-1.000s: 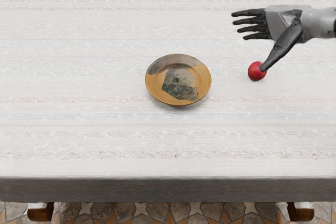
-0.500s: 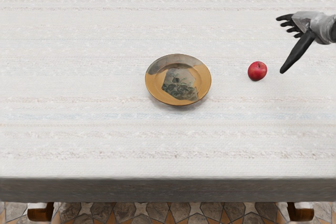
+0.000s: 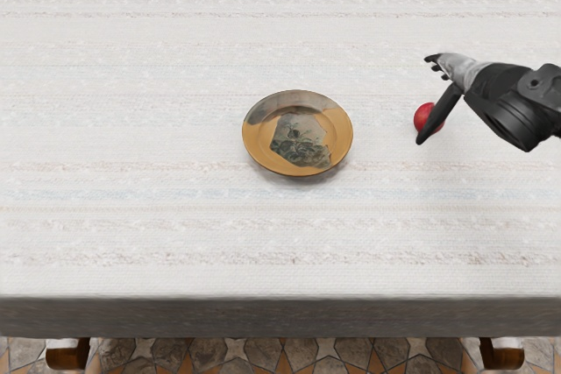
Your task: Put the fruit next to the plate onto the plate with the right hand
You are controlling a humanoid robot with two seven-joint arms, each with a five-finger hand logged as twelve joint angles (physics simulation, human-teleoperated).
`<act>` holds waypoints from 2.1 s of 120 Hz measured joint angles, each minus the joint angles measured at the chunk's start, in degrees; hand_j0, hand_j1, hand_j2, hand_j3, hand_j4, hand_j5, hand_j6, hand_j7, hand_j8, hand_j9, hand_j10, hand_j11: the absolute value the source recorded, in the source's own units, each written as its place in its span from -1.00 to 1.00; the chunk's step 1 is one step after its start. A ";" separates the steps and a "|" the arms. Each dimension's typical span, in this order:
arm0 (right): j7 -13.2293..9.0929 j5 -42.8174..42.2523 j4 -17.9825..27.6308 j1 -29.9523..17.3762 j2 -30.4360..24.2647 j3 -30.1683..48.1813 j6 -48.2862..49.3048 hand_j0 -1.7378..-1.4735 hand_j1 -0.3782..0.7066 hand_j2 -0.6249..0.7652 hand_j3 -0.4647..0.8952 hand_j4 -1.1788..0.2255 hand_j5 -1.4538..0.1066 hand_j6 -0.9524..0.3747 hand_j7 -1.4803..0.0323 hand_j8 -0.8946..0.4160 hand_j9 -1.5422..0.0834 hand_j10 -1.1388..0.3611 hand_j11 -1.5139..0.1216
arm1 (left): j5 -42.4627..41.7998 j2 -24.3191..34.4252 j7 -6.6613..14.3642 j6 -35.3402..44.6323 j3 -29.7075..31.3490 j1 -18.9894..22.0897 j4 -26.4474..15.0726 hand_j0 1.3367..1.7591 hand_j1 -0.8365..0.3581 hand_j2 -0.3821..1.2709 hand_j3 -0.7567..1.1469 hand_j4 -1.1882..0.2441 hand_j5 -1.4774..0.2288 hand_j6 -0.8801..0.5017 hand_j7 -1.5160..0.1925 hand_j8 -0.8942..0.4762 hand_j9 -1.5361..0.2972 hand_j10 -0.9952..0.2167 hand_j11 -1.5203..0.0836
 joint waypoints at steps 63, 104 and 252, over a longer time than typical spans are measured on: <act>-0.02 0.04 -6.82 -5.12 5.31 0.15 -4.74 -0.40 -0.75 -0.13 -0.32 0.55 0.71 0.29 0.80 0.22 0.75 0.39 0.71 | 0.00 0.00 0.00 0.00 0.00 0.00 0.00 0.52 0.49 -0.48 -0.21 0.32 0.36 -0.08 0.40 -0.05 0.33 0.24 0.50; -0.03 0.23 -11.49 -5.15 8.26 0.22 -4.35 -0.40 -0.40 -0.17 -0.32 0.31 0.45 0.05 0.53 0.02 0.50 0.18 0.45 | 0.00 0.00 0.00 0.00 0.00 0.00 -0.02 0.52 0.49 -0.48 -0.21 0.32 0.36 -0.08 0.40 -0.05 0.33 0.24 0.50; -0.02 0.65 -31.75 -5.59 19.11 -2.08 2.92 -0.40 -0.16 -0.20 -0.32 0.17 0.27 -0.11 0.34 -0.18 0.33 0.04 0.28 | 0.00 0.00 0.00 0.00 0.01 0.00 0.00 0.52 0.49 -0.48 -0.21 0.32 0.36 -0.08 0.40 -0.05 0.33 0.24 0.50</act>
